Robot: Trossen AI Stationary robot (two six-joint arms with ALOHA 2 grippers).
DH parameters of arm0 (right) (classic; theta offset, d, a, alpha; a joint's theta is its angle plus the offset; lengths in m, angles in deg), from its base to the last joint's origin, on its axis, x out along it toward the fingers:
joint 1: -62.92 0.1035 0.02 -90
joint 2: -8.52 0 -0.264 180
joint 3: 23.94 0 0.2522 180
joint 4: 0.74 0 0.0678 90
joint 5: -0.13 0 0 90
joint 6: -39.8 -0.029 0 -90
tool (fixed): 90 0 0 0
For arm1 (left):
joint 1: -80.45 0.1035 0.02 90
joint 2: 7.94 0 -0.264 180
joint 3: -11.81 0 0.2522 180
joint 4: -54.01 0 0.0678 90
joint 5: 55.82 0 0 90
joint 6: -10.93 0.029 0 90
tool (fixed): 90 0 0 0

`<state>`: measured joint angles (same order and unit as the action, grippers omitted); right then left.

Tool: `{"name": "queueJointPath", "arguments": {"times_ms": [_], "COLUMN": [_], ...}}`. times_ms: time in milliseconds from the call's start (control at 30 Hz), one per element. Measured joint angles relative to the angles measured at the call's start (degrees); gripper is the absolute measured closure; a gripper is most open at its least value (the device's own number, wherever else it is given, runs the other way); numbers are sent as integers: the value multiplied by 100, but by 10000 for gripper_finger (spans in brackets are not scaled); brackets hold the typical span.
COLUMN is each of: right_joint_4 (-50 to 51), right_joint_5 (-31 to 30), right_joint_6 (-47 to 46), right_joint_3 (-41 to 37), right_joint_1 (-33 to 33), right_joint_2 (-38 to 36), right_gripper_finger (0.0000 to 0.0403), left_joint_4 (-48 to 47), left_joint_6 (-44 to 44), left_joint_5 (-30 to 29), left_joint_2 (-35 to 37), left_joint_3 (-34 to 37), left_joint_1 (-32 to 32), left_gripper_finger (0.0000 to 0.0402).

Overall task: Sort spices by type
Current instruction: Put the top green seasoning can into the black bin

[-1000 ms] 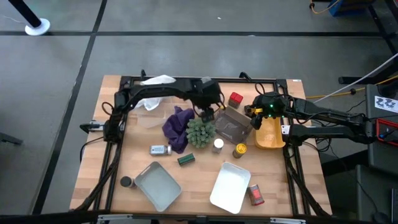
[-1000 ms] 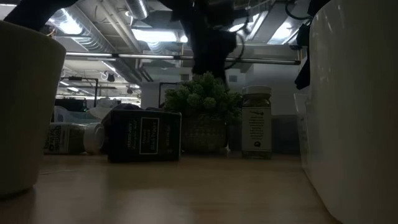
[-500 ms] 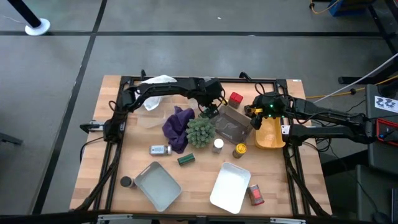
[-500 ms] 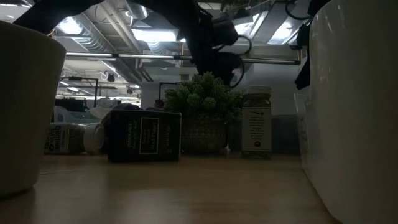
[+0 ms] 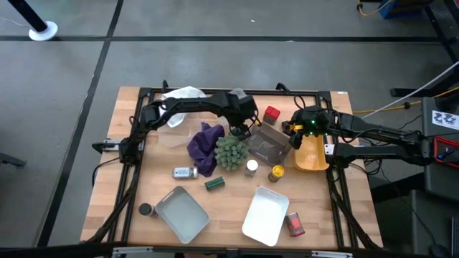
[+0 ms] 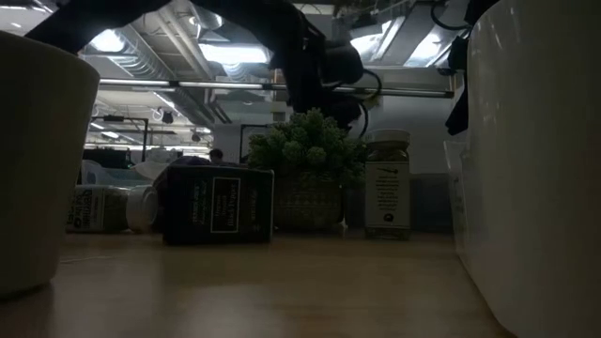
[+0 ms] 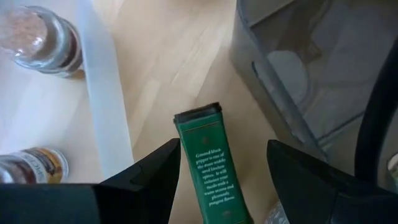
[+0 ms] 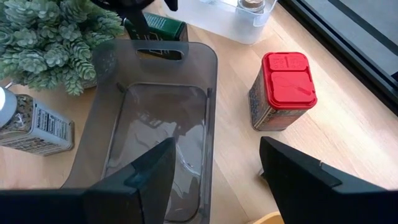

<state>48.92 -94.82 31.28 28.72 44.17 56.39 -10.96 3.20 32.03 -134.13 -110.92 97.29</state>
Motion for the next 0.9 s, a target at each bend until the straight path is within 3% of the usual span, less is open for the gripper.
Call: {"name": "queueJointPath", "arguments": {"times_ms": [700,900], "right_joint_4": [13,13], "right_joint_5": [0,0], "right_joint_6": [7,7], "right_joint_3": [0,0], "right_joint_1": [0,0], "right_joint_2": [0,0], "right_gripper_finger": [169,169], "left_joint_4": [162,129], "left_joint_6": [-164,-122], "left_joint_5": [-26,-20], "left_joint_2": [-10,-6], "left_joint_3": [704,728], "left_joint_1": [13,4], "left_gripper_finger": [180,232]}}
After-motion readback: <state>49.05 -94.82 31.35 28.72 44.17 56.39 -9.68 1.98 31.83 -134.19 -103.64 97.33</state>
